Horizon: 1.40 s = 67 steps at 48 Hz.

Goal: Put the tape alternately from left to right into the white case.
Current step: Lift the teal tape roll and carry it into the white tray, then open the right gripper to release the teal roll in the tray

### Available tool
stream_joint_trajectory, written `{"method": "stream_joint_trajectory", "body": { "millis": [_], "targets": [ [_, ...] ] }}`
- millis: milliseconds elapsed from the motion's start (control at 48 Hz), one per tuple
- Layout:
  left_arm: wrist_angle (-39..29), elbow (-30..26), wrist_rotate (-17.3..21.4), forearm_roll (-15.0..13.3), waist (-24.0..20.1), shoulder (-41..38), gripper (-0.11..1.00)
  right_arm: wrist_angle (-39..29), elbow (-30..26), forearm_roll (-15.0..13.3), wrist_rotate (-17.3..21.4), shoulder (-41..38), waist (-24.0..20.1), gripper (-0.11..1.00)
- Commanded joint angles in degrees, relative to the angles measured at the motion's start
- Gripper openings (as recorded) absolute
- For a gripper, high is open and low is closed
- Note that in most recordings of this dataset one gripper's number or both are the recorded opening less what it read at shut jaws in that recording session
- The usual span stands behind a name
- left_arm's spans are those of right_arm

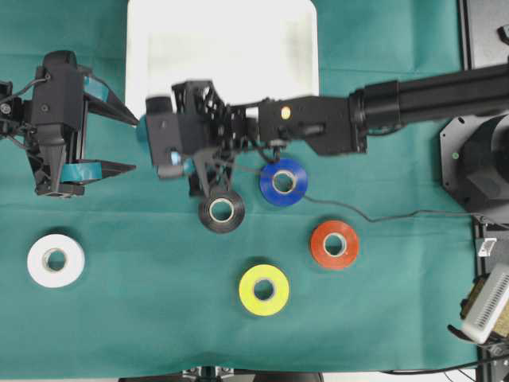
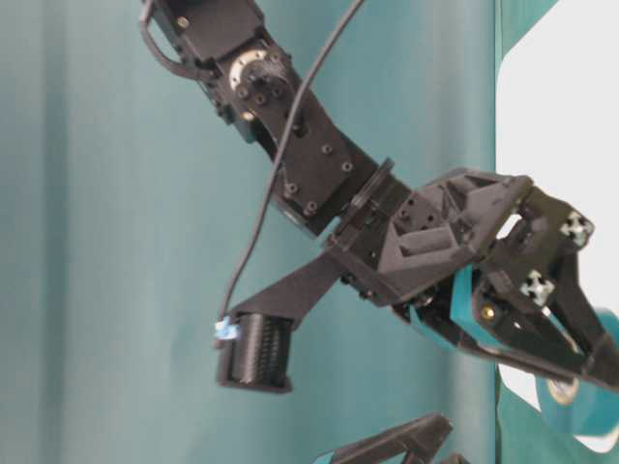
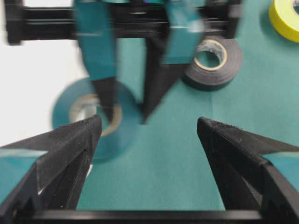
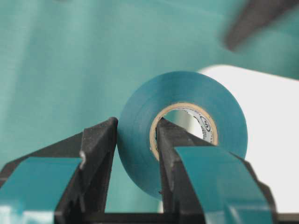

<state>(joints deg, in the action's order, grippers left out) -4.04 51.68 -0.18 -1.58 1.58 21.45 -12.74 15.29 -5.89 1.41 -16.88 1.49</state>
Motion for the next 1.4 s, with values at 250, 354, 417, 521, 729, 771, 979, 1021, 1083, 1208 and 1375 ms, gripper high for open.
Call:
{"method": "stream_joint_trajectory", "body": {
  "millis": [250,354,417,521,729,771,979,1021,1083,1208,1375],
  "targets": [
    [0.26,-0.53,-0.09,-0.09,-0.09,0.79,0.59,0.35,-0.44,-1.41,0.0,2.11,6.5,0.23],
    [0.26,-0.53,-0.09,-0.09,-0.09,0.88,0.59,0.44,-0.53,-1.41,0.0,1.67,7.21,0.23],
    [0.26,-0.53,-0.09,-0.09,-0.09,0.79,0.59,0.53,-0.44,-1.49,0.0,1.49,7.29,0.23],
    [0.26,-0.53,-0.09,-0.09,-0.09,0.79,0.59,0.79,-0.53,-1.41,0.0,1.49,7.21,0.23],
    [0.26,-0.44,-0.09,-0.09,-0.09,0.79,0.59,1.14,-0.53,-1.49,0.0,1.49,7.29,0.23],
    [0.26,-0.44,-0.09,-0.09,-0.09,0.79,0.59,1.14,-0.53,-1.49,0.0,1.49,7.29,0.23],
    [0.26,-0.44,-0.09,-0.09,-0.09,0.79,0.59,1.14,-0.44,-1.41,-0.09,1.49,7.29,0.23],
    [0.26,-0.35,-0.09,-0.09,-0.09,0.88,0.59,1.14,-0.44,-1.41,-0.09,1.41,7.29,0.23],
    [0.26,-0.35,-0.09,-0.09,-0.09,0.79,0.59,1.05,-0.44,-1.41,-0.09,1.49,7.21,0.23],
    [0.26,-0.44,-0.09,-0.09,-0.09,0.79,0.59,0.79,-0.44,-1.41,-0.18,1.49,7.29,0.23],
    [0.26,-0.44,-0.09,-0.09,-0.09,0.79,0.59,0.26,-0.44,-1.49,-0.09,1.49,7.29,0.23]
  ]
}}
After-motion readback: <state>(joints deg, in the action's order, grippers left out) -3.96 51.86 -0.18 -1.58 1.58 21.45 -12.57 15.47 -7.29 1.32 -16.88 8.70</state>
